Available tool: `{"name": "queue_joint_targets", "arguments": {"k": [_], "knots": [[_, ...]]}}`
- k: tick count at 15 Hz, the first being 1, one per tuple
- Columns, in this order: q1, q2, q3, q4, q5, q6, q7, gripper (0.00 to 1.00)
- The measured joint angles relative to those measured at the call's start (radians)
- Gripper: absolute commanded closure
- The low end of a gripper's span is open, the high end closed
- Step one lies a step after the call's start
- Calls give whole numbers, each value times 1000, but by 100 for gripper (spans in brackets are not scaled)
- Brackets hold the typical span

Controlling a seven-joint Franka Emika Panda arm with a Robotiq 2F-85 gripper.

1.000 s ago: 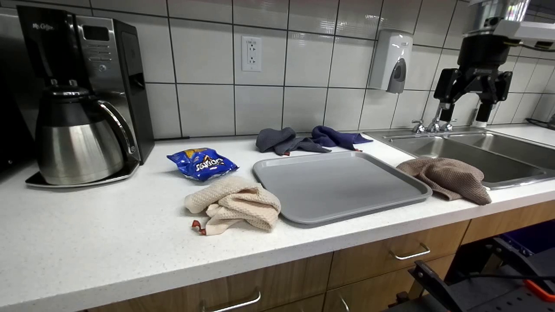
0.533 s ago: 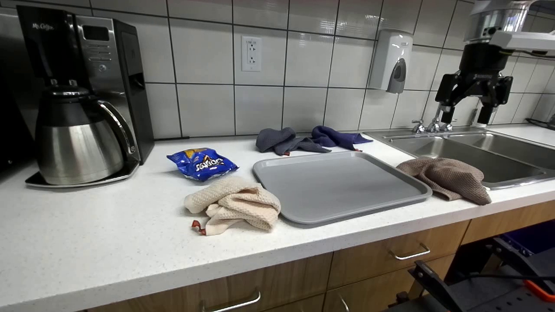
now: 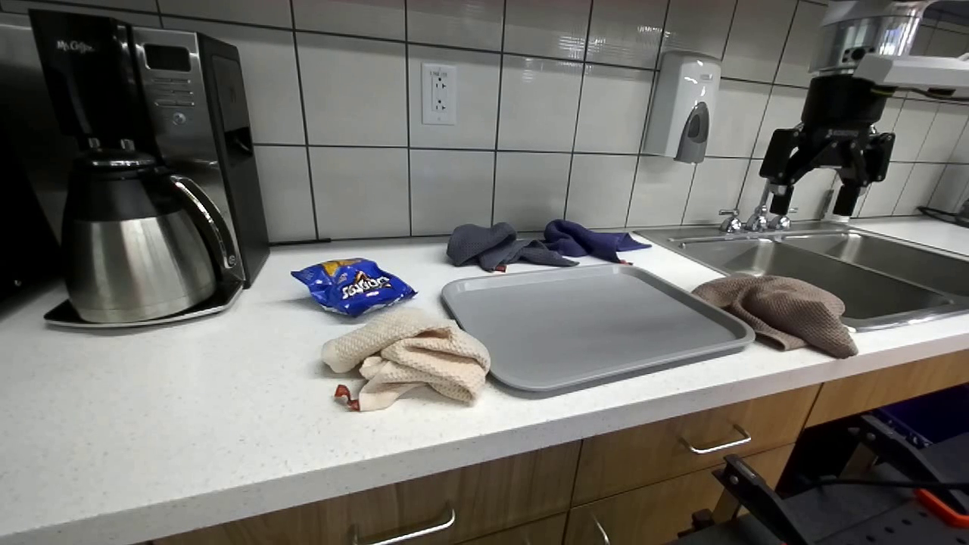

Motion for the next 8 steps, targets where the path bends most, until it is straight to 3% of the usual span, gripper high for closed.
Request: {"name": "queue_joint_targets", "arguments": {"k": [8], "knots": [[-5,35,0,-2,0,22,38,0]]}}
